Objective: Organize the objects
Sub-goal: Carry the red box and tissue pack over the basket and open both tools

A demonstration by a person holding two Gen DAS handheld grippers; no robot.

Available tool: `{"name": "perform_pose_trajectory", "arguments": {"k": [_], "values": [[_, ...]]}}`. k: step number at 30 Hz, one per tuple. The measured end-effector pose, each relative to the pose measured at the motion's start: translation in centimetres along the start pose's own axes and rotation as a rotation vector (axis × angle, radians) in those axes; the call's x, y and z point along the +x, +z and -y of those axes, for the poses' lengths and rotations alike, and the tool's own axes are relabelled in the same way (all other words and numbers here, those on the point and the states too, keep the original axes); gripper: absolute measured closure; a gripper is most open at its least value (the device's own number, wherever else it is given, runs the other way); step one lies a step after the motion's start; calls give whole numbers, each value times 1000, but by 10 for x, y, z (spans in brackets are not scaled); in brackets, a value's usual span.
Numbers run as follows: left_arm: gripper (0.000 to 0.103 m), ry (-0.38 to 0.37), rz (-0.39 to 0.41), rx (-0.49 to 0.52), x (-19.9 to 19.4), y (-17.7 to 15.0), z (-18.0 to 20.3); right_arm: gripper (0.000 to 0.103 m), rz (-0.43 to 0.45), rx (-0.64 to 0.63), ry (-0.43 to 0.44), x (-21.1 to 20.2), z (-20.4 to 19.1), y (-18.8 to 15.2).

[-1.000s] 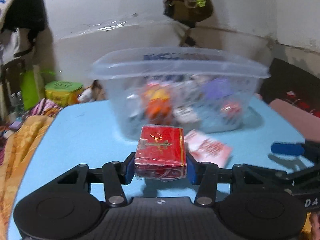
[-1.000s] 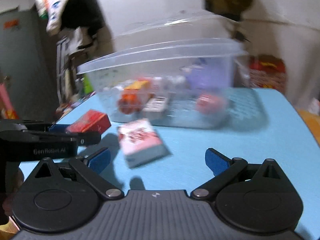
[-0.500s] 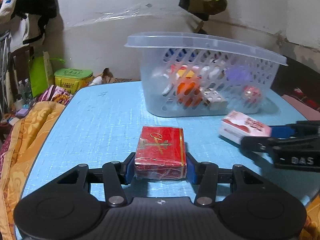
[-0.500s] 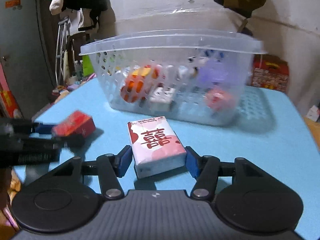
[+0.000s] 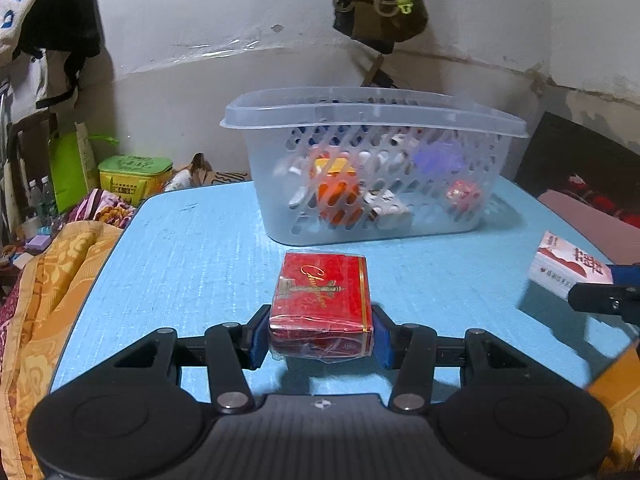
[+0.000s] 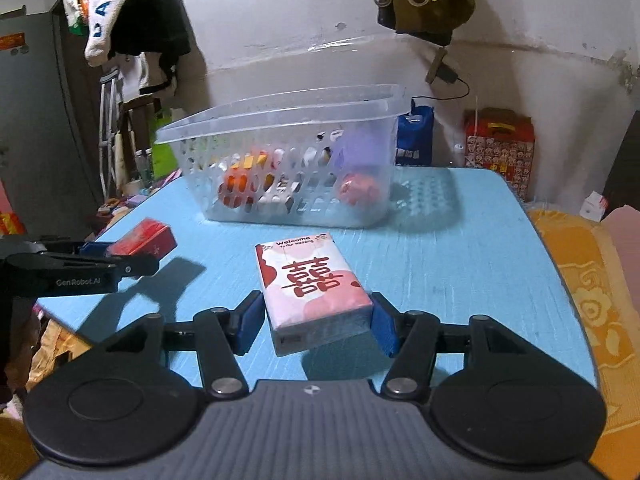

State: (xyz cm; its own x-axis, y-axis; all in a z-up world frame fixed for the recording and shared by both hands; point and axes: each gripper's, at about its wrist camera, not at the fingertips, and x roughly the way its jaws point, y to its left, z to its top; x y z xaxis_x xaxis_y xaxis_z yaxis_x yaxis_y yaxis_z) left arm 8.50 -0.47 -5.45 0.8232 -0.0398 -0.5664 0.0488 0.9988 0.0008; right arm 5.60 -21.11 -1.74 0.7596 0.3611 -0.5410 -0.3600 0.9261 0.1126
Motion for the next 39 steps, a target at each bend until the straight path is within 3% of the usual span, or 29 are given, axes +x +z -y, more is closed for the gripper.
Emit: {"name": "perform_pose_trajectory", "arguments": {"k": [4,10,20,29,39], "values": [[49,-6,0,52,-11,-9,5,43,6,-32,10,-9,-2,-9],[49,-14,16,-5,-20,-4,-3,43,41,-27,18,-15,3,-7],[49,-16,82,7,-31,4,3,43,101,9,39,-25,13,-2],[49,-36,135,-10,-36,17,9,43,219,0,39,-36,9,23],[49,-58,205,-96,-49,43,-4,43,282,3,59,-39,3,49]]}}
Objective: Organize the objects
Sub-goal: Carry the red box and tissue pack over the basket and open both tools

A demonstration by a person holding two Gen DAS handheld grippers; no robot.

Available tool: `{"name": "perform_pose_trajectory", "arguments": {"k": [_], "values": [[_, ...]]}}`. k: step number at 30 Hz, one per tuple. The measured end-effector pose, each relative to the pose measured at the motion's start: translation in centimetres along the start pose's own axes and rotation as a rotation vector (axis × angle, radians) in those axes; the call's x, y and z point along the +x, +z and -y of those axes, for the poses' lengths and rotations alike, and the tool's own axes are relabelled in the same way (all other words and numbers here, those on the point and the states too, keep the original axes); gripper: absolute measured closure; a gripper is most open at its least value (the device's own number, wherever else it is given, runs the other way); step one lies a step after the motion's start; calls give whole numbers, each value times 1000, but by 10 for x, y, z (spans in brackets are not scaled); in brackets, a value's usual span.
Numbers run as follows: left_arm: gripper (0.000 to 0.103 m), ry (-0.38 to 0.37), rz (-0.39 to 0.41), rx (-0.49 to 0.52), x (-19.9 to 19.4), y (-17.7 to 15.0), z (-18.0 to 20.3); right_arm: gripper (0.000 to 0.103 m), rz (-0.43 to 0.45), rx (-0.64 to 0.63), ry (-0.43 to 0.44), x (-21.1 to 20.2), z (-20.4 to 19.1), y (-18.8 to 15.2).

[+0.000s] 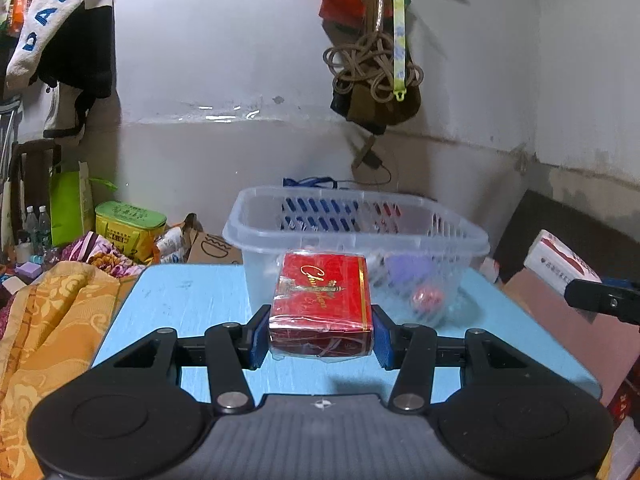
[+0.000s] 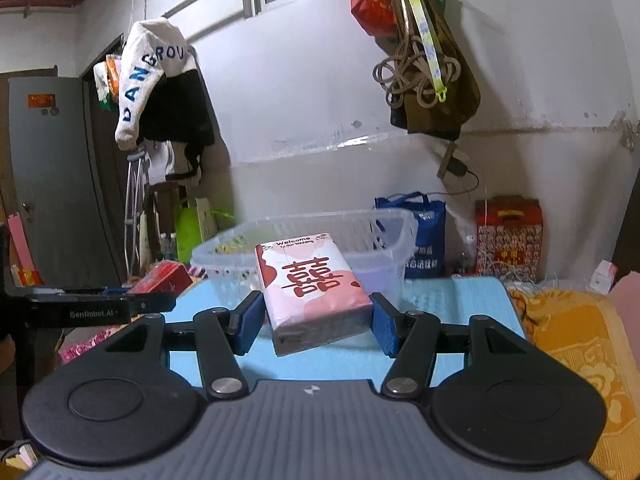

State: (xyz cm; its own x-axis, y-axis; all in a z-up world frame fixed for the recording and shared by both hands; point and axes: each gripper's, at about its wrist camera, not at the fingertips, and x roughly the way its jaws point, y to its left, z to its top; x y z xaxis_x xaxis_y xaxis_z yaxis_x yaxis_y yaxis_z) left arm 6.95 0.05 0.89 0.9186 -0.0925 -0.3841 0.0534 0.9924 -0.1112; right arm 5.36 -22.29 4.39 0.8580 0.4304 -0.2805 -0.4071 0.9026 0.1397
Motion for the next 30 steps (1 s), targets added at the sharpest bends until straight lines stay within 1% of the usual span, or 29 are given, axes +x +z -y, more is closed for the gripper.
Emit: {"name": "perform_pose_trajectory", "arguments": {"k": [5,8,10,11,13,14,16,17,19,20,21,22,23,24,25,26,27,29,30], "values": [[49,-18,26,-5,3,17,2,43,16,1,8,17,-1,19],[49,-26,34,-10,12,32,4,43,22,-20,-12,39,-3,37],[49,-25,45,-12,23,49,7,43,24,-25,-16,58,-2,49],[49,-15,52,-11,29,57,8,43,14,-34,-27,70,-2,54],[49,14,62,-31,48,74,8,43,-33,-46,-83,97,2,62],[49,25,54,-40,60,80,7,43,-58,-43,-99,111,6,64],[49,49,17,-29,89,90,7,43,-108,-13,-86,132,15,65],[49,64,-12,-16,104,93,7,42,-123,8,-73,139,18,65],[49,73,-48,-11,123,95,4,42,-140,6,-60,150,21,63],[49,69,-64,-17,128,94,0,40,-140,0,-58,152,22,62],[48,57,-76,-27,134,93,-3,36,-137,-13,-54,154,20,60],[44,49,-65,-43,136,91,-7,17,-126,-24,-48,154,18,59],[22,48,-46,-54,136,89,-9,0,-105,-25,-55,150,17,59],[4,62,-32,-65,137,88,-13,0,-75,-26,-70,145,16,58],[2,80,-25,-73,136,87,-15,0,-50,-26,-73,136,15,56],[2,86,-18,-76,134,86,-16,0,-38,-12,-70,131,16,58],[2,79,-17,-79,129,84,-19,0,-27,21,-63,123,20,59],[2,66,-11,-96,117,79,-27,0,-42,91,-42,109,28,57],[2,65,-2,-101,110,75,-30,0,-48,107,-29,102,29,54]]}}
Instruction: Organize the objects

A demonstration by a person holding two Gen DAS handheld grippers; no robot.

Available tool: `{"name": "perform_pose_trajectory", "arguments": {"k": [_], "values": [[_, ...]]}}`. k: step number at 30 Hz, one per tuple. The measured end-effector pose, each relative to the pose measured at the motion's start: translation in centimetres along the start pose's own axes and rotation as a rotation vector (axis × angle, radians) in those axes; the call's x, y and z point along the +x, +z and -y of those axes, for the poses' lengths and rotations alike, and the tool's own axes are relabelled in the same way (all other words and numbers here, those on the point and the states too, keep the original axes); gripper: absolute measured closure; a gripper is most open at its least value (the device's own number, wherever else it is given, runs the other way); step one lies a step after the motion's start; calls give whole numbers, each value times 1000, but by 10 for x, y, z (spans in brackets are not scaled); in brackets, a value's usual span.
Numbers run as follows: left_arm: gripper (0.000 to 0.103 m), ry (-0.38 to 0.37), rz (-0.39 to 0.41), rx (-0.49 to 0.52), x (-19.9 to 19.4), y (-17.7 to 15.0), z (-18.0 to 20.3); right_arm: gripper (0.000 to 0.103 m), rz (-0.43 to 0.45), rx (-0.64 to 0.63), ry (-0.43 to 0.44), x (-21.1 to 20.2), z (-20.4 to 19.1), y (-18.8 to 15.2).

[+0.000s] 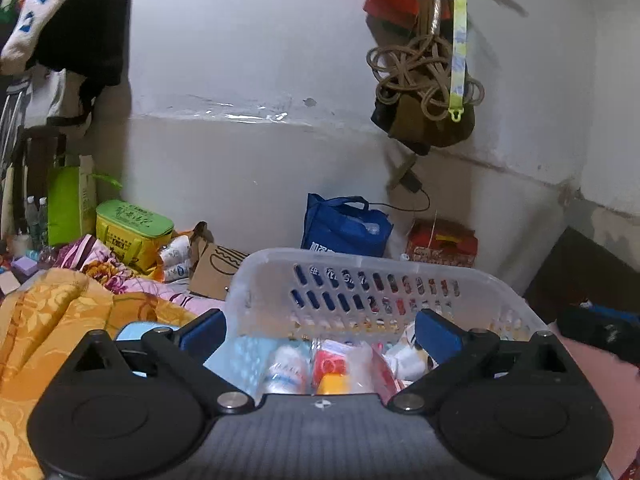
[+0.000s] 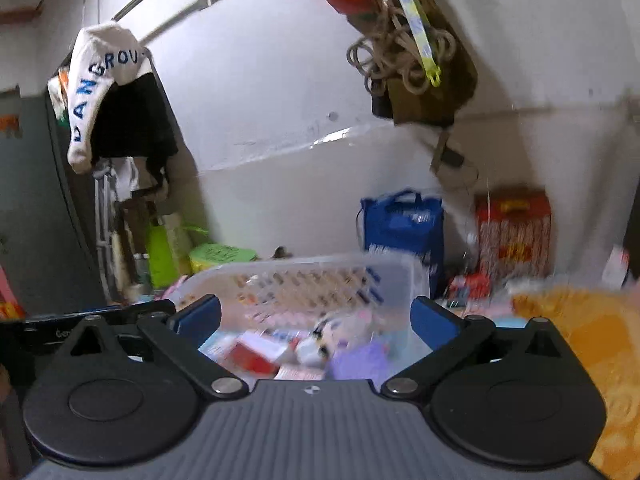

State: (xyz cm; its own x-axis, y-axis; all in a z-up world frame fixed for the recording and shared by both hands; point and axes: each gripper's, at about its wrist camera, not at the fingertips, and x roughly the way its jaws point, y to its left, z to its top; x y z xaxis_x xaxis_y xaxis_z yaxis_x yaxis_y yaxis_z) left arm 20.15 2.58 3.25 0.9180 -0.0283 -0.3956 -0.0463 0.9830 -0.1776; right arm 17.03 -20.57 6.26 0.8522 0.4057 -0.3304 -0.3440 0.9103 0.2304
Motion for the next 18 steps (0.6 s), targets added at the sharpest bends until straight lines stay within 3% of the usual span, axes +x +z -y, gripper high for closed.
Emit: {"name": "perform_pose_trajectory", "arguments": {"k": [6,10,14,16,18], "values": [[2,-59,6,-18,-39,-23,-3,0,-51,-20,-65,-29,-10,-19],[2,-12,30,42,-56,-31,10,0,6,-64,-130,-38,-16,-22],[1,-22,22,67,-62,-31,21,0,16,-168,-271,-35,-29,-20],[1,-14,17,84,-63,-31,27,0,27,-245,-306,-35,-35,-23],[1,13,13,114,-63,-33,34,0,15,-235,-316,-34,-34,-25]]}}
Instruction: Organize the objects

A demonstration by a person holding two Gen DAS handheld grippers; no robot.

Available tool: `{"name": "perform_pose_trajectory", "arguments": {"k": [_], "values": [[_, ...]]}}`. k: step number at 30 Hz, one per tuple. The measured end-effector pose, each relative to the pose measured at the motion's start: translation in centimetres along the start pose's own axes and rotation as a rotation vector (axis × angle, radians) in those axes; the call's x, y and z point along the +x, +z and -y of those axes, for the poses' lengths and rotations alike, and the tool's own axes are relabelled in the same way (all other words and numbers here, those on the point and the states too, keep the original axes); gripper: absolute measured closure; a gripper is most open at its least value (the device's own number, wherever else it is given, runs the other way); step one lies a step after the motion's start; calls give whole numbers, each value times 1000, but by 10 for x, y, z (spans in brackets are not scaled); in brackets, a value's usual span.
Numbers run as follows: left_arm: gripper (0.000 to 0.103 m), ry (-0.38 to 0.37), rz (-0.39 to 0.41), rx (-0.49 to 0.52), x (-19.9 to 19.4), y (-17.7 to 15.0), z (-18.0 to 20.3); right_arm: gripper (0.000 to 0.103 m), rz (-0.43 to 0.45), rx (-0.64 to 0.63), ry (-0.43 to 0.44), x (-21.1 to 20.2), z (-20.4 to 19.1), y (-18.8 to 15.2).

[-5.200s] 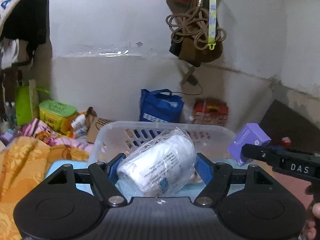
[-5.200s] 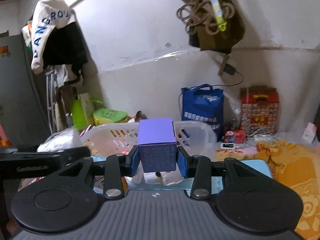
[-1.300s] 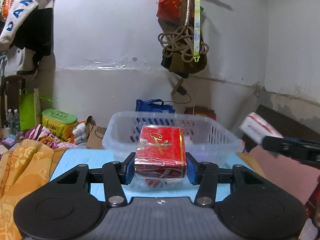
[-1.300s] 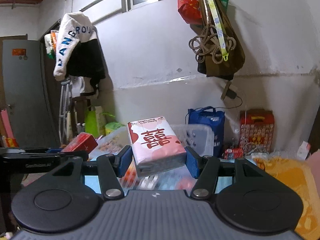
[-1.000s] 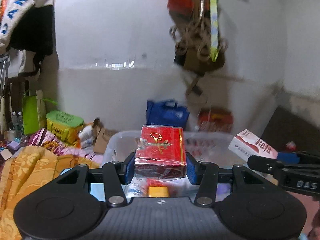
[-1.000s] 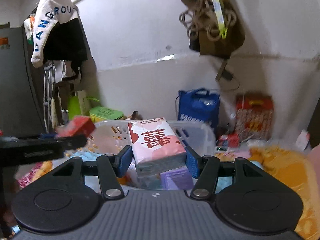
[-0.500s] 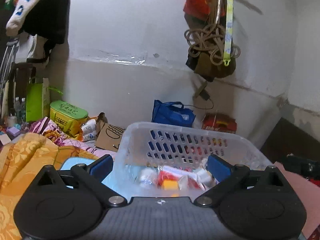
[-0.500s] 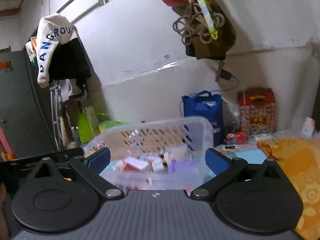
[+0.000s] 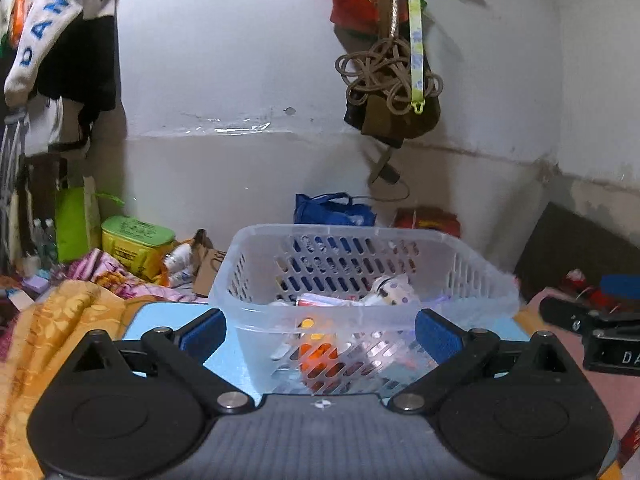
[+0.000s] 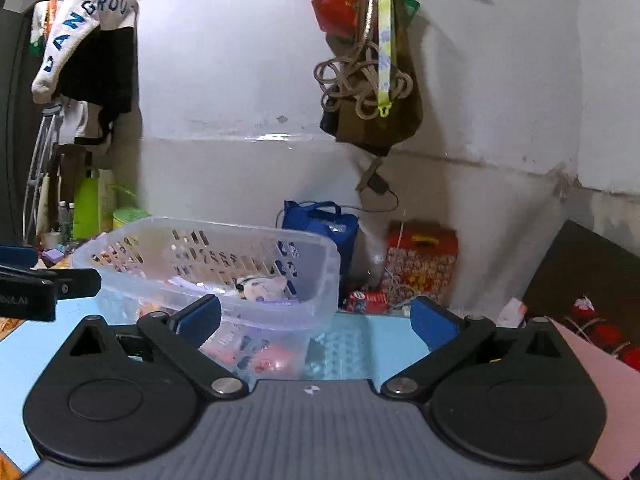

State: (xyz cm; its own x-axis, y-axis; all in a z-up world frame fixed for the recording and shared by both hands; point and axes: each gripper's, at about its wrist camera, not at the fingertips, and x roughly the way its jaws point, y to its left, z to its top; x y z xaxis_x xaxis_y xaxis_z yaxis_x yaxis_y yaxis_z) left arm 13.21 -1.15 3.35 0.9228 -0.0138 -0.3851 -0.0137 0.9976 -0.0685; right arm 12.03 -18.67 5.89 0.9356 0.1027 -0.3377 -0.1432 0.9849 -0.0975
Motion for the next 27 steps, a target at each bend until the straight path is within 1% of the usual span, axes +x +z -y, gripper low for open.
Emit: {"name": "perform_pose_trajectory", "arguments": {"k": [2,4,6,10,18,27], "values": [[1,17,-3,24,1,-1,6,0,-28,25,37,5,3,-1],[1,14,-18,28,4,-2,8,0,-42,58,69,10,9,-2],[1,5,-24,26,6,-2,10,0,-54,74,67,11,12,-4],[1,10,-27,34,7,-3,14,0,-59,73,60,8,14,-11],[1,0,-72,52,14,-13,27,0,-56,51,56,8,8,-18],[1,-5,-83,18,15,-14,20,0,-43,101,73,5,13,-15]]}}
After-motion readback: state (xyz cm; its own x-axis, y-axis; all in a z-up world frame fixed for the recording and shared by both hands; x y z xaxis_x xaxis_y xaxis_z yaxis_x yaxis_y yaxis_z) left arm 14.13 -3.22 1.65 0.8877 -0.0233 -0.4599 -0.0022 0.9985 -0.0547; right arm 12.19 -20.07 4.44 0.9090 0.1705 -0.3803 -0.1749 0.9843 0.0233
